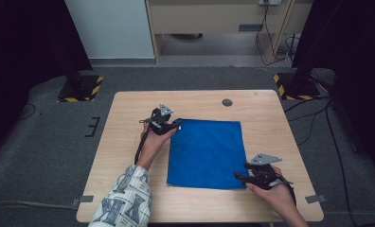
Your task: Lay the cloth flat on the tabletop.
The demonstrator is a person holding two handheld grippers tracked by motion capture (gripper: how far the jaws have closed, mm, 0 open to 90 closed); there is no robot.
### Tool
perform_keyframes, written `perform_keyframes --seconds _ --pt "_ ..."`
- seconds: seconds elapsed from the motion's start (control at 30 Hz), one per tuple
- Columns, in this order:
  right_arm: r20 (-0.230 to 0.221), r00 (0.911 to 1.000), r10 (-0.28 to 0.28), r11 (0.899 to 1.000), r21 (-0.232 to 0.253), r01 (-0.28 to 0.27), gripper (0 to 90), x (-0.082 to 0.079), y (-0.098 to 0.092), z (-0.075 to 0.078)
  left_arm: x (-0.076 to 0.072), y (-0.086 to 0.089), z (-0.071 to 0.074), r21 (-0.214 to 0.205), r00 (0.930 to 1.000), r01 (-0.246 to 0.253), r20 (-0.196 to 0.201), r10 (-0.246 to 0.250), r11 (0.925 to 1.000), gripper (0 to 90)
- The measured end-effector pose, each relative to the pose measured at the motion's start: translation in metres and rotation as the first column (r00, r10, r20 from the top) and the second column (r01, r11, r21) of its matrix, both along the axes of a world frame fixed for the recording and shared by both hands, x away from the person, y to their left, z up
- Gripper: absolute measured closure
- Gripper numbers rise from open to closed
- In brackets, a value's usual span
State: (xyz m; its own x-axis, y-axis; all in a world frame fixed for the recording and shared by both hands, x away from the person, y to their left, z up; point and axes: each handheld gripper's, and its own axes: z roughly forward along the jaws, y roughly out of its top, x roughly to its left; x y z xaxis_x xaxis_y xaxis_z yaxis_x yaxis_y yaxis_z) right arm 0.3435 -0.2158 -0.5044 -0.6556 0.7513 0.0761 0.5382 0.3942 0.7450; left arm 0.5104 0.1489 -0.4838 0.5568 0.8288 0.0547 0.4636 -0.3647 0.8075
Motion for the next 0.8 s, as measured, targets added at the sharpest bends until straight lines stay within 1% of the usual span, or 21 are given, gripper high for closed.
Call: perform_keyframes --seconds 0.2,0.27,0.3,0.4,0.47,0.5,0.6,0.63,0.8 --pt "0.015 0.9996 0.024 1.0 -0.006 -0.024 26.2 0.004 0.011 -0.003 -0.015 0.006 -0.001 -0.011 0.9996 0.022 -0.019 -0.022 0.9997 28.8" --pt "0.018 0.9994 0.028 1.0 -0.004 -0.028 24.2 0.005 0.014 -0.003 -0.019 0.008 -0.001 -0.014 0.9995 0.029 -0.016 -0.029 0.9995 26.1" --pt "0.021 0.9993 0.031 1.0 -0.002 -0.031 22.9 0.006 0.017 -0.003 -0.021 0.009 -0.002 -0.024 0.9994 0.031 -0.016 -0.031 0.9992 24.7" --pt "0.024 0.9988 0.042 0.999 -0.002 -0.042 20.1 0.009 0.023 -0.004 -0.026 0.013 -0.003 -0.04 0.9991 0.031 -0.028 -0.032 0.9987 20.2" --pt "0.016 0.9987 0.047 0.999 -0.008 -0.047 17.4 0.011 0.027 -0.004 -0.03 0.016 -0.005 -0.043 0.9988 0.035 -0.034 -0.036 0.9985 17.2" --pt "0.012 0.9988 0.047 0.999 -0.007 -0.047 17.1 0.012 0.03 -0.004 -0.031 0.017 -0.006 -0.042 0.9986 0.039 -0.036 -0.04 0.9983 16.7" --pt "0.023 0.998 0.058 0.998 -0.01 -0.058 15.8 0.014 0.037 -0.003 -0.036 0.021 -0.009 -0.045 0.9977 0.048 -0.047 -0.05 0.9978 14.6" --pt "0.021 0.998 0.06 0.998 -0.008 -0.06 15.2 0.015 0.039 -0.003 -0.038 0.022 -0.009 -0.042 0.9975 0.051 -0.047 -0.053 0.9978 14.1" --pt "0.019 0.9963 0.084 0.996 -0.005 -0.084 12.6 0.017 0.049 -0.002 -0.044 0.027 -0.013 -0.054 0.997 0.058 -0.048 -0.061 0.9969 11.7"
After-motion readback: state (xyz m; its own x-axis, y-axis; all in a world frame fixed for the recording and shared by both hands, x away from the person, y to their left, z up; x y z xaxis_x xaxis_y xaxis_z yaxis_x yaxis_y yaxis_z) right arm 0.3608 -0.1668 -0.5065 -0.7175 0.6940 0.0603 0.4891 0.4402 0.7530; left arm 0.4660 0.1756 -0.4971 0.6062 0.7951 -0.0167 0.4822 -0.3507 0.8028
